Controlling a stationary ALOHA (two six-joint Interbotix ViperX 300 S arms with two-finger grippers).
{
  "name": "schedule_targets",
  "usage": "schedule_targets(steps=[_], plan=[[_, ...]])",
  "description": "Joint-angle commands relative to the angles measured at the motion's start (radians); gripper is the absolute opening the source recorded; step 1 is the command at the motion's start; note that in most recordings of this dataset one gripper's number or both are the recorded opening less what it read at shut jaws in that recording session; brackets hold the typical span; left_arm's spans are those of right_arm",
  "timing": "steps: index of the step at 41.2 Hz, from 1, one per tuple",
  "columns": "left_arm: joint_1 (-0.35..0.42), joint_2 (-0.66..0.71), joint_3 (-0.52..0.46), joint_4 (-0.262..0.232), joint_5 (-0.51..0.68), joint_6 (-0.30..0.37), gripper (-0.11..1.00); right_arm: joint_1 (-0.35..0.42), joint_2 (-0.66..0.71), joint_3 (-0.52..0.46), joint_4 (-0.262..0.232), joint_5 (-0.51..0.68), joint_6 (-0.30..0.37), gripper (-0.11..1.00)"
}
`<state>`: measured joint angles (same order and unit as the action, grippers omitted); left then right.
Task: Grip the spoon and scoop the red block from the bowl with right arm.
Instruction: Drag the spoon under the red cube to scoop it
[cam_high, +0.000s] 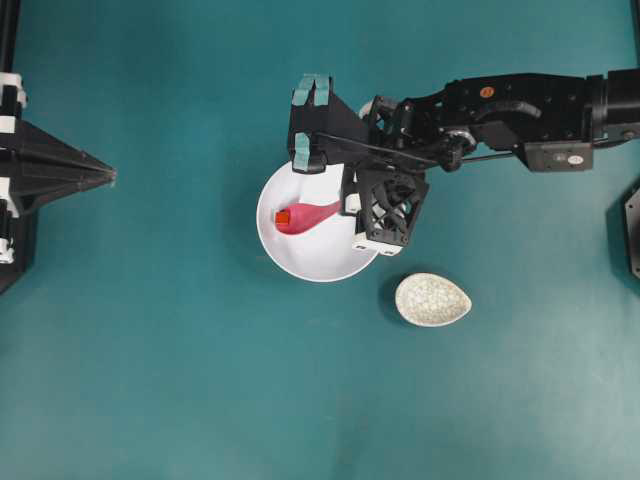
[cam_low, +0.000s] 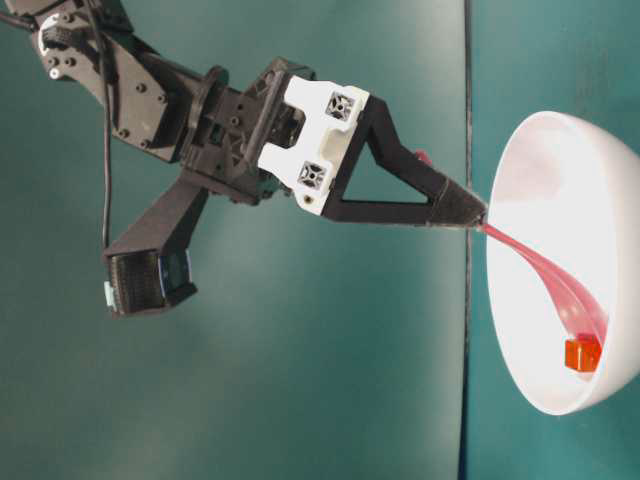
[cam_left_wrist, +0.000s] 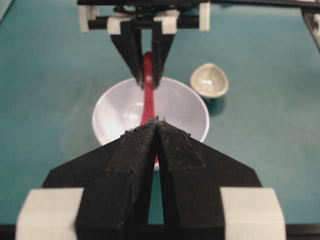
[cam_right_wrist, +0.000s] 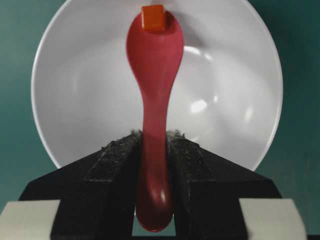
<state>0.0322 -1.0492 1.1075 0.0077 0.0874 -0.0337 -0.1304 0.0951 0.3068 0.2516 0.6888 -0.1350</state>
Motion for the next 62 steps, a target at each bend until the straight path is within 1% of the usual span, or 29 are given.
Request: schedule_targets(steps=[1, 10, 15, 28, 40, 53, 62], plan=[[0.003, 0.003, -0.032, 0.003, -0.005, -0.003, 0.00, 0.002, -0.017, -0.020, 0.003, -0.011, 0.008, 0.24], [0.003, 0.003, -0.032, 0.003, -0.005, -0.009, 0.00, 0.002, -0.038, 0.017, 0.014, -0.014, 0.012, 0.24], [0.003, 0.005, -0.032, 0.003, -0.005, -0.008, 0.00, 0.003, -0.063, 0.057, 0.026, -0.046, 0.012, 0.24], [0.003, 0.005, -0.032, 0.003, -0.005, -0.009, 0.00, 0.021, -0.138, 0.176, 0.064, -0.235, 0.014, 0.24], [0.003, 0.005, -0.032, 0.003, 0.003, -0.011, 0.00, 0.046, -0.209, 0.278, 0.066, -0.314, 0.012, 0.24], [0.003, 0.003, -0.032, 0.003, 0.006, -0.012, 0.00, 0.061, -0.282, 0.405, 0.066, -0.512, 0.012, 0.24], [0.003, 0.005, -0.032, 0.003, 0.005, -0.012, 0.00, 0.092, -0.288, 0.471, 0.066, -0.627, 0.012, 0.24]])
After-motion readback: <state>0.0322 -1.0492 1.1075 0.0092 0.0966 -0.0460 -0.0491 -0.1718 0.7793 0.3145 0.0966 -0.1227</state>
